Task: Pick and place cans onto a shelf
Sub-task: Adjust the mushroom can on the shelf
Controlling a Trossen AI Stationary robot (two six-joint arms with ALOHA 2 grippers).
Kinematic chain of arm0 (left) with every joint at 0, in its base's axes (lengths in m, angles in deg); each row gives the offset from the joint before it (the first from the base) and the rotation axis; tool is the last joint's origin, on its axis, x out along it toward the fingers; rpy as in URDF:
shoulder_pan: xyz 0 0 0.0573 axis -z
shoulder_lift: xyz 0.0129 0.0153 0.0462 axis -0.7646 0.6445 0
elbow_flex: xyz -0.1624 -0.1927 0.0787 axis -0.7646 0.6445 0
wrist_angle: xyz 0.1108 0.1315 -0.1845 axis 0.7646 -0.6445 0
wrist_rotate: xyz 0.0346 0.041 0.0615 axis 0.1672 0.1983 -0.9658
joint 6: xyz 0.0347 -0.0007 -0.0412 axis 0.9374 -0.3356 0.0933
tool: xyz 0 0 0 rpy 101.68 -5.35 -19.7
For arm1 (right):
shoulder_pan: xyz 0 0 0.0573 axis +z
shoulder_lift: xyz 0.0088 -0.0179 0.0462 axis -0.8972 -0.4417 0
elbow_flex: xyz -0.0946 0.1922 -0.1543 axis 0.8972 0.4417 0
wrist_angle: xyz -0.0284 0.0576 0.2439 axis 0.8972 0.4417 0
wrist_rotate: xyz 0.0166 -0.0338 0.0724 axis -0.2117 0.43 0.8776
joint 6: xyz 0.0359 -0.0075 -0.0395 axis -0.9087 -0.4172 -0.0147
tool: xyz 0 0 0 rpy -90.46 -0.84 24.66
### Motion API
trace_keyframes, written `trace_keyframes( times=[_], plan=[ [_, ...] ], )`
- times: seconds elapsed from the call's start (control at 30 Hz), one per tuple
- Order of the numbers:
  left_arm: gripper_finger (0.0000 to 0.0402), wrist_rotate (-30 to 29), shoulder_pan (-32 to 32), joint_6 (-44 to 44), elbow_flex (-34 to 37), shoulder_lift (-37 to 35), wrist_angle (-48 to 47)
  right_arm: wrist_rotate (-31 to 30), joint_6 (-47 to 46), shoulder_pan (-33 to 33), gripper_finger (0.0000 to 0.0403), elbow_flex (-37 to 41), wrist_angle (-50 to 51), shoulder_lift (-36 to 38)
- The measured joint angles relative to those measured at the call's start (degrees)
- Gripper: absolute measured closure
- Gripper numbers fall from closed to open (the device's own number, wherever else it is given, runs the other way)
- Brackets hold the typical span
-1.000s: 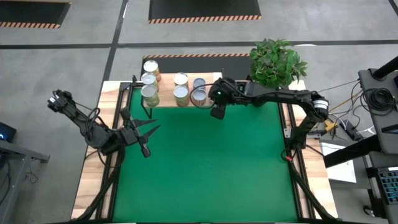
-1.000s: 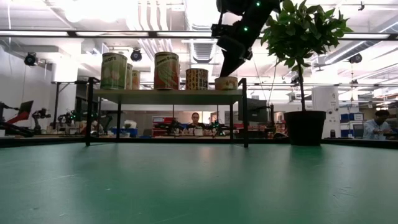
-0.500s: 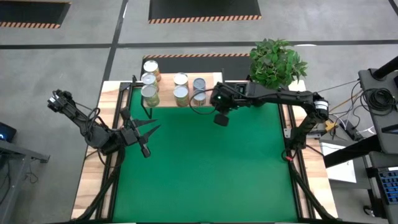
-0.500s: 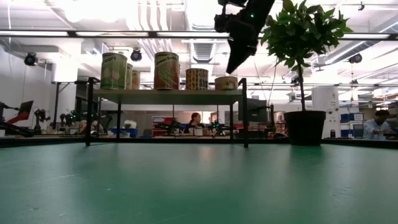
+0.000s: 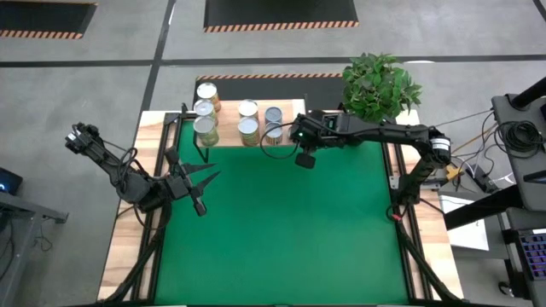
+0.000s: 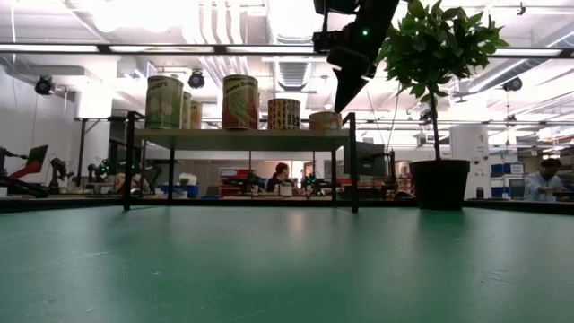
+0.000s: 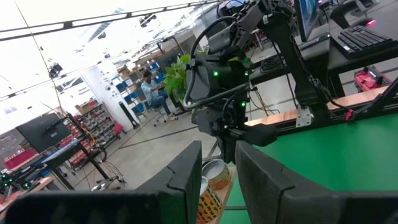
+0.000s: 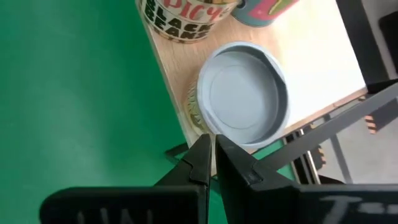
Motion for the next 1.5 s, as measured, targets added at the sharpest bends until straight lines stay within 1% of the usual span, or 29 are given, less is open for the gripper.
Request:
trace_keyframes(
  times=[0.23,0.5,0.63,0.9,1.5],
  plan=[
    [0.032,0.0,0.01,0.0,-0.01,0.0,0.0,-1.0,0.16,0.06,0.039,0.01,-0.63,0.0],
    [0.032,0.0,-0.01,0.0,-0.02,0.0,0.0,-0.99,0.5,0.19,0.039,0.21,-11.16,-0.14],
    [0.032,0.0,0.01,0.0,0.0,0.0,0.02,-1.03,1.69,-0.97,0.039,0.22,-13.42,-1.38],
    [0.032,0.0,0.01,0.0,0.0,0.0,-0.11,-1.18,2.43,-2.38,0.039,0.28,-13.63,-4.54],
    [0.032,0.0,0.01,0.02,0.0,0.0,-0.09,1.42,3.78,-2.19,0.039,0.26,-11.44,-3.78]
  ],
)
